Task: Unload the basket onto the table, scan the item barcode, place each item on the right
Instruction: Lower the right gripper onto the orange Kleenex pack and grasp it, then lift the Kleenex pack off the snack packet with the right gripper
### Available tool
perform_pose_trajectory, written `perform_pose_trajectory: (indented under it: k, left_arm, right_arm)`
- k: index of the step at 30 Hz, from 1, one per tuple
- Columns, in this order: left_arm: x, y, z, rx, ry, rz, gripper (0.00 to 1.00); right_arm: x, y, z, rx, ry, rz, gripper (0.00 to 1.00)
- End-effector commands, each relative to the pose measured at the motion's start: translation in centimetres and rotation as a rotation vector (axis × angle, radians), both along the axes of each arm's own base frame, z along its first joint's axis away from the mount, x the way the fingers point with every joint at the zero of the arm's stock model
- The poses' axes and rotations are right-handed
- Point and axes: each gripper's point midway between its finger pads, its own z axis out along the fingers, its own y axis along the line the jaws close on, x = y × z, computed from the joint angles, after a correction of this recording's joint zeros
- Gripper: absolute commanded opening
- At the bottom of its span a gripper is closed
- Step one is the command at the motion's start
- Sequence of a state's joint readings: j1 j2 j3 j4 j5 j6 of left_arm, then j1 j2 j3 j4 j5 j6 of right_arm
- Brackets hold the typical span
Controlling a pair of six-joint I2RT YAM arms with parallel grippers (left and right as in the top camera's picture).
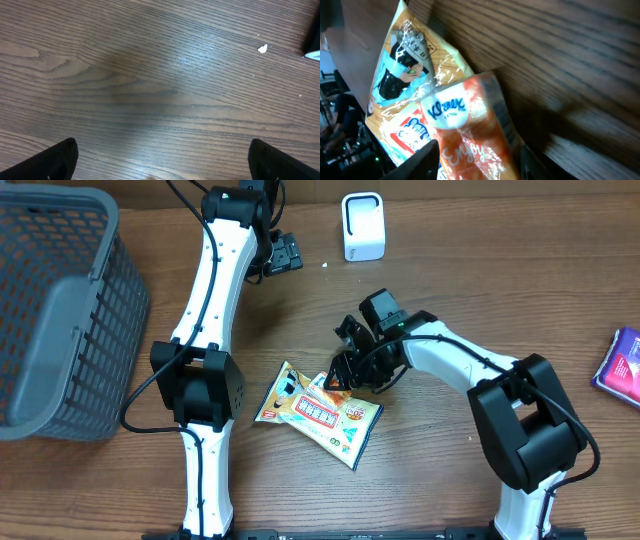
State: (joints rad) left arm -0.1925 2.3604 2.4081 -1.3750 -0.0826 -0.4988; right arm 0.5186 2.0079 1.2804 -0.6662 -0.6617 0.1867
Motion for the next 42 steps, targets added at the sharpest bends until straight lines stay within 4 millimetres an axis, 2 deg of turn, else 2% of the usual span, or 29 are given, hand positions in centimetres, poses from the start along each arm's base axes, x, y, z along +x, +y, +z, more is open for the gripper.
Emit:
perform_pose_trajectory:
  k: [1,6,15,16,18,21,25,30,37,38,39,40,42]
  left_arm:
    - [0.0,0.2,-0.5,0.000,0.009,0.021,1.00]
    - [0.0,0.2,-0.5,0.000,0.009,0.021,1.00]
    - [0.0,0.2,-0.5,0.000,0.009,0.021,1.00]
    - [0.0,0.2,-0.5,0.000,0.009,0.021,1.00]
    - [0.0,0.2,-0.5,0.000,0.009,0.021,1.00]
    - [0.0,0.2,-0.5,0.000,0.009,0.021,1.00]
    - [0.0,0.2,-0.5,0.000,0.009,0.021,1.00]
    - [0.0,0.2,-0.5,0.000,0.009,0.021,1.00]
    - [0.0,0.2,-0.5,0.000,0.009,0.021,1.00]
    - [0.0,0.2,-0.5,0.000,0.009,0.021,1.00]
    - [0.0,0.2,-0.5,0.000,0.009,0.021,1.00]
    - [0.0,0.2,-0.5,0.000,0.009,0.021,1.00]
    - [0.0,0.2,-0.5,0.000,0.009,0.021,1.00]
  right_arm:
    - [-0.5,0.2,-0.6,-0.006,0.015,0.008,0.49]
    - [-0.6,0.1,-0.7,-0.017,0.050,-0.022,0.28]
    - [-1.2,-0.1,-0.8,-0.036,0.099,-0.049,0.25]
    - [-1.2,-0.1,-0.8,-0.039,0.104,-0.055,0.27]
    - [-0.9,-0.5,-1.3,-0.082,0.122,-0.112,0.53]
    - [-0.1,-1.5,-2.2,-0.173,0.139,-0.226,0.56]
    - [0.2,-0.6,-2.1,-0.152,0.111,-0.223,0.56]
    - [1.2,0.7,-1.7,-0.104,0.046,-0.210,0.46]
    - [0.7,0.2,-2.9,-0.139,0.084,-0.218,0.41]
    - [0.6,0.2,-3.1,-0.144,0.093,-0.222,0.38]
    - [0.5,0.1,-3.4,-0.149,0.103,-0.225,0.30]
    - [0.5,0.1,-3.4,-0.147,0.104,-0.225,0.26]
    - [0.6,0.2,-3.2,-0.139,0.106,-0.224,0.22]
